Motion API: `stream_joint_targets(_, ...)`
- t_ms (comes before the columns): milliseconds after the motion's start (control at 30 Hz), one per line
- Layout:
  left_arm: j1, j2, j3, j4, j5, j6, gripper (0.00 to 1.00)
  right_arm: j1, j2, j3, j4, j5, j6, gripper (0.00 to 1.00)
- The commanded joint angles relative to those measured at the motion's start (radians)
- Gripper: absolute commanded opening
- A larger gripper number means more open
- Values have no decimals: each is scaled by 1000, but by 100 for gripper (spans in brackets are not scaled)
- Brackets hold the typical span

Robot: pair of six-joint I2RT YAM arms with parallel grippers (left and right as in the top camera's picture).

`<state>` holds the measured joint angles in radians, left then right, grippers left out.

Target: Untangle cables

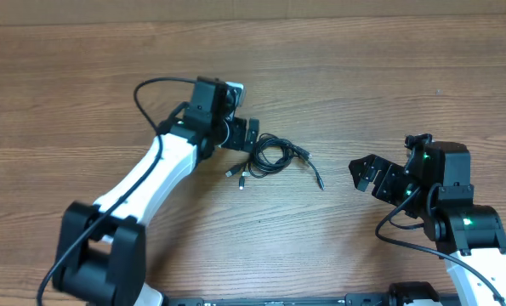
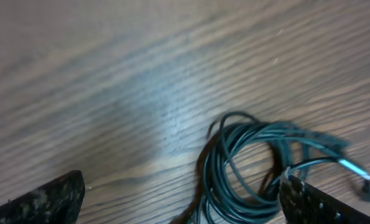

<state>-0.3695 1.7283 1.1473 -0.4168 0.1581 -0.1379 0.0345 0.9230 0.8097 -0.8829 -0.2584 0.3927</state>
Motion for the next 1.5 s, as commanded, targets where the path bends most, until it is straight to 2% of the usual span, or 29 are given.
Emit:
stream_joint_targets(0, -18, 49, 23, 22, 37, 25, 98, 3, -2, 30, 1, -6, -7, 100)
stream_joint_targets(233, -61, 143, 23, 113, 71, 10, 96, 3, -2, 29, 17, -5, -7, 100)
stream_joint_targets(400, -72, 193, 23, 124, 71, 11, 86, 3, -2, 29, 9, -5, -7, 100)
stream_joint_targets(433, -71, 197, 23, 123, 71, 11, 82, 3, -2, 29, 9, -5, -7, 100)
stream_joint_targets(600, -71, 203, 23, 98, 72, 10, 46, 3, -2, 29, 10, -5, -7, 100)
stream_joint_targets(633, -71, 203, 23, 89, 77, 10, 42, 3, -2, 29, 10, -5, -7, 100)
stream_joint_targets(700, -72, 203, 23, 74, 79, 10, 40, 3, -2, 29, 10, -5, -7, 100)
stream_joint_targets(867, -76, 203, 22, 34, 79, 10, 44, 3, -2, 29, 10, -5, -7, 100)
stream_joint_targets(1033, -77, 203, 19, 20, 79, 10, 43, 4, -2, 29, 10, -5, -7, 100)
stream_joint_targets(1100, -77, 203, 19, 20, 79, 10, 38, 4, -2, 29, 10, -5, -7, 100)
stream_joint_targets(1300, -77, 201, 21, 19, 84, 12, 5, 4, -2, 29, 10, -10, -6, 100)
stream_joint_targets(1467, -76, 164, 74, -33, 113, 51, 4, 3, -2, 29, 20, -17, 4, 100)
